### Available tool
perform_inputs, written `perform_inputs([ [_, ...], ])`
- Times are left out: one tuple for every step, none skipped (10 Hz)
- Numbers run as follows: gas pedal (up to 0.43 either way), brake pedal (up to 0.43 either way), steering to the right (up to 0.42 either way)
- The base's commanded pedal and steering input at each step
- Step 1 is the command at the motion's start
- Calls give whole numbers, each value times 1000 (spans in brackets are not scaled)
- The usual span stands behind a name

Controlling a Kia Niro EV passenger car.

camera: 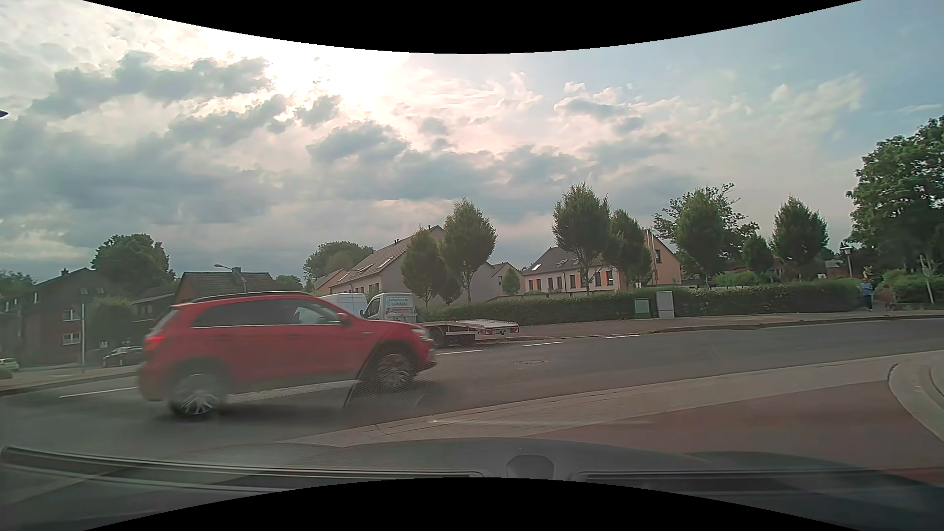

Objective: Follow the waypoints while adhering to traffic rules and regulations

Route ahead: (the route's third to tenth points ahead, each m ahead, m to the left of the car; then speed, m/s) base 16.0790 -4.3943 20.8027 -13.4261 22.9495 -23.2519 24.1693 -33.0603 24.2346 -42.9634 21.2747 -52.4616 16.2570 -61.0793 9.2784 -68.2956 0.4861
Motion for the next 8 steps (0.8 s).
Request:
perform_inputs([
  [0,134,-5],
  [0,134,-5],
  [0,134,-5],
  [0,134,-5],
  [0,140,-5],
  [0,140,-5],
  [0,140,-5],
  [0,128,-5],
])
